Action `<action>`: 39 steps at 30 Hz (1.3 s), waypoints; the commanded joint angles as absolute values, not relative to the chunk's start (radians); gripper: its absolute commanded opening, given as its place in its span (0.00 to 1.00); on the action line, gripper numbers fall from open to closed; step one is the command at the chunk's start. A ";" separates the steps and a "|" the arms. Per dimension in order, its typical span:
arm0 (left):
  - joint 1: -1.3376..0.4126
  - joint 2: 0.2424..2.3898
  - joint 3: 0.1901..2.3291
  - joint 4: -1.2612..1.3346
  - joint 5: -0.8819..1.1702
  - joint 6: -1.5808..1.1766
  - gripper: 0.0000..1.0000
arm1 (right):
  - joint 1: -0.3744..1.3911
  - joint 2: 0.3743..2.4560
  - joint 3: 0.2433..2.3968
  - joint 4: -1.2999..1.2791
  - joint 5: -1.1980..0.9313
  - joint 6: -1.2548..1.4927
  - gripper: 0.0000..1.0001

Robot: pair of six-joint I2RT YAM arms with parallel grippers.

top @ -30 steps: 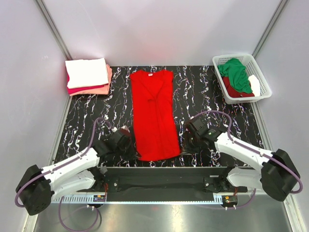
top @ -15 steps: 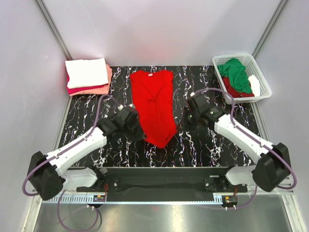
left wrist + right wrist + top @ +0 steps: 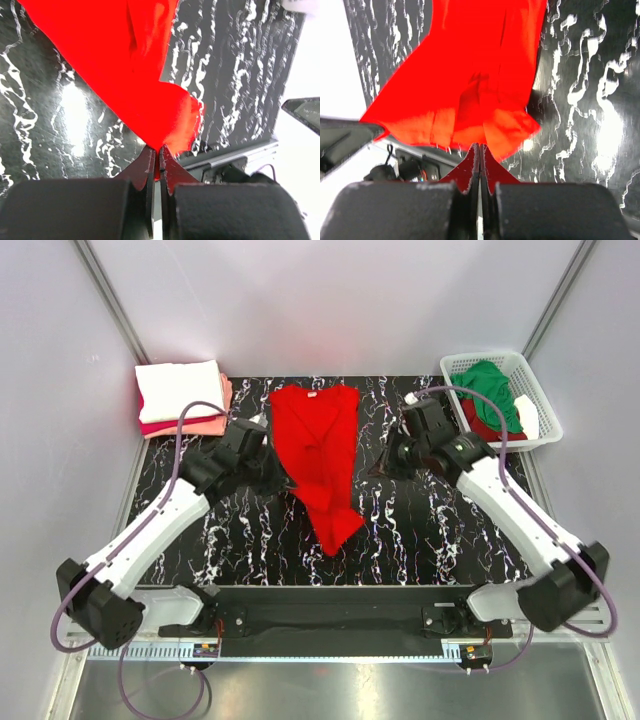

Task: Fold and stack the t-shirts
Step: Fold the tshirt

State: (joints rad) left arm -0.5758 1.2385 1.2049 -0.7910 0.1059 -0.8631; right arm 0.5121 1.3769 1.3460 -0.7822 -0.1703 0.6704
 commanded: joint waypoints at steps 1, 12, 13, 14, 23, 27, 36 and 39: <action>-0.577 1.151 1.130 -0.769 0.175 -0.870 0.03 | 0.514 1.240 1.237 -0.836 -0.225 0.698 0.00; -0.592 0.886 0.477 -0.556 0.241 -1.040 0.04 | 0.595 1.308 0.838 -0.611 -0.364 0.762 0.58; -0.592 0.865 0.445 -0.545 0.242 -1.055 0.06 | 0.606 1.327 0.841 -0.594 -0.364 0.779 0.60; -0.592 0.847 0.393 -0.537 0.244 -1.074 0.14 | 0.612 1.350 0.844 -0.559 -0.364 0.788 0.63; -0.589 0.851 0.437 -0.572 0.187 -1.036 0.27 | 0.595 1.621 0.977 -0.485 -0.253 0.761 0.63; -0.589 0.891 0.454 -0.543 0.199 -1.023 0.31 | 0.589 1.718 1.087 -0.508 -0.206 0.723 0.59; -0.589 0.939 0.505 -0.519 0.195 -1.009 0.37 | 0.597 1.881 1.252 -0.586 -0.271 0.643 0.36; -0.589 0.957 0.528 -0.505 0.206 -1.005 0.33 | 0.597 1.871 1.239 -0.580 -0.284 0.634 0.19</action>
